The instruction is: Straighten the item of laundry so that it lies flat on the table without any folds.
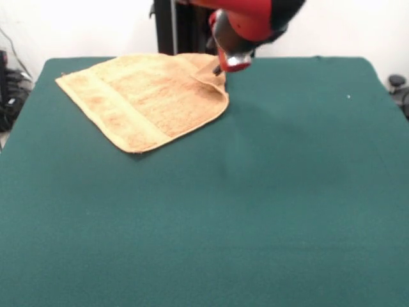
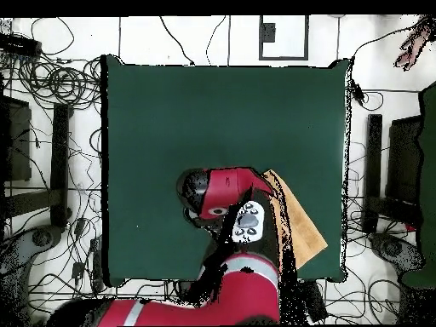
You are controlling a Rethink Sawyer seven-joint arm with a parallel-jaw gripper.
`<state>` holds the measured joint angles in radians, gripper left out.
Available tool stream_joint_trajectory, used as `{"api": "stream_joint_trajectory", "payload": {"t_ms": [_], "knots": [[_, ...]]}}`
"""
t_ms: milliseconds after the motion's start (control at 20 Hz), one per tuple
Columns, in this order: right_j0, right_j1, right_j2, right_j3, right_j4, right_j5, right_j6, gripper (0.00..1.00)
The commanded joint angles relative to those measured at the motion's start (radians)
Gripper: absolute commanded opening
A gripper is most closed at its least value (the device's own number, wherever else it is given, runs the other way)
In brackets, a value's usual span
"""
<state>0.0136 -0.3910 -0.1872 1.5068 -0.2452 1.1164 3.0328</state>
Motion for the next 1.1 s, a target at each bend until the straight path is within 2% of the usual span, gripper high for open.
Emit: {"api": "stream_joint_trajectory", "payload": {"t_ms": [50,200,400,450,700,1100], "knots": [[-0.04,-0.117,0.063,0.135,-0.041,0.081,-0.213,1.0],[-0.071,-0.136,0.077,0.163,-0.064,0.036,-0.243,1.0],[-0.136,-0.156,0.094,0.221,-0.095,-0.103,-0.27,1.0],[-0.166,-0.144,0.101,0.234,-0.104,-0.167,-0.276,1.0],[-0.252,-0.137,0.146,0.275,-0.131,-0.316,-0.29,1.0],[-0.379,-0.155,0.237,0.339,-0.183,-0.423,-0.33,1.0]]}}
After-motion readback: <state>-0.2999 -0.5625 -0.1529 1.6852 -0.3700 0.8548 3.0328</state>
